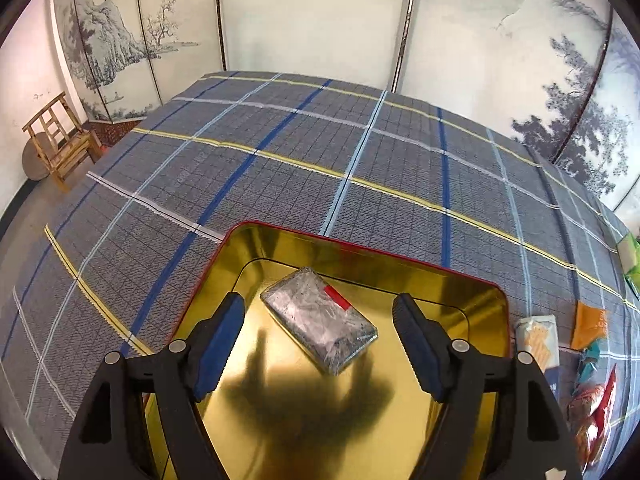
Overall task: Organize snacks
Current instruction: 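Carry the foil block over the tin and release it inside, then grasp the clear bag of fried dough twists with the right gripper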
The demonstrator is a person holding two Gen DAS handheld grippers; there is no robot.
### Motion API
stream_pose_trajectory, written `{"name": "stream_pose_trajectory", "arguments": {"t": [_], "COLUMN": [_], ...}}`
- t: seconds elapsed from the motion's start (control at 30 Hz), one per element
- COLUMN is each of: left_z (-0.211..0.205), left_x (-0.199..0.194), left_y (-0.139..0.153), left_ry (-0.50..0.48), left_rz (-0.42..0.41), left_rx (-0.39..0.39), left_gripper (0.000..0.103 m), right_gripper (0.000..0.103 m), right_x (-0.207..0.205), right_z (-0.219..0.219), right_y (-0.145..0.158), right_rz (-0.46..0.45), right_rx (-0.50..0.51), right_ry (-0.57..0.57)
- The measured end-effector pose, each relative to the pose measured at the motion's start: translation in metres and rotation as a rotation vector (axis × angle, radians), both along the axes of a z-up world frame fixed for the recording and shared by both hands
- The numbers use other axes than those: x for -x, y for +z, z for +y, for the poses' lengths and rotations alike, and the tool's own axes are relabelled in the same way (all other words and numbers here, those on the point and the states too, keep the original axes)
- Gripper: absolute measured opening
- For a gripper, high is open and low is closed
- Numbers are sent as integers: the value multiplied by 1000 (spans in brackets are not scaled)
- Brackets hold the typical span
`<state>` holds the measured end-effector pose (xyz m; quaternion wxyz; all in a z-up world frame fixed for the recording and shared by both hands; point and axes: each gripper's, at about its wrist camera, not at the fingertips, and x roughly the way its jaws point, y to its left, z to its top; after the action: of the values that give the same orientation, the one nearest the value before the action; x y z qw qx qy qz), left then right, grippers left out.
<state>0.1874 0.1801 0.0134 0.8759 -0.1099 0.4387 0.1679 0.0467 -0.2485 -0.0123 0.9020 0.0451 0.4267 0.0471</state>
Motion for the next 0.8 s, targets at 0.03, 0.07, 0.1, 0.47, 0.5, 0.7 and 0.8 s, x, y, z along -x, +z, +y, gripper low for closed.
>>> {"name": "stream_pose_trajectory", "arguments": {"t": [0.03, 0.07, 0.1, 0.47, 0.5, 0.7, 0.8], "left_z": [-2, -4, -6, -43, -46, -64, -72], "left_x": [10, 21, 33, 193, 202, 235, 240], "left_y": [7, 15, 23, 47, 40, 7, 0], "left_ry": [-8, -19, -26, -260, -273, -286, -307], "left_rz": [-28, -63, -94, -311, -299, -276, -266], "left_rx": [-1, -3, -10, -25, 0, 116, 156], "left_gripper": [74, 76, 78, 96, 96, 96, 96], "right_gripper": [103, 103, 103, 102, 95, 60, 56], "right_x": [1, 2, 2, -42, -49, -73, -76], "right_z": [-2, -3, -3, 15, 18, 31, 29], "right_y": [0, 0, 0, 1, 0, -9, -10], "right_rz": [-3, -2, -4, -66, -52, 3, 14], "right_rx": [7, 14, 13, 40, 49, 83, 59], "right_ry": [-1, 2, 14, 304, 329, 442, 448]}}
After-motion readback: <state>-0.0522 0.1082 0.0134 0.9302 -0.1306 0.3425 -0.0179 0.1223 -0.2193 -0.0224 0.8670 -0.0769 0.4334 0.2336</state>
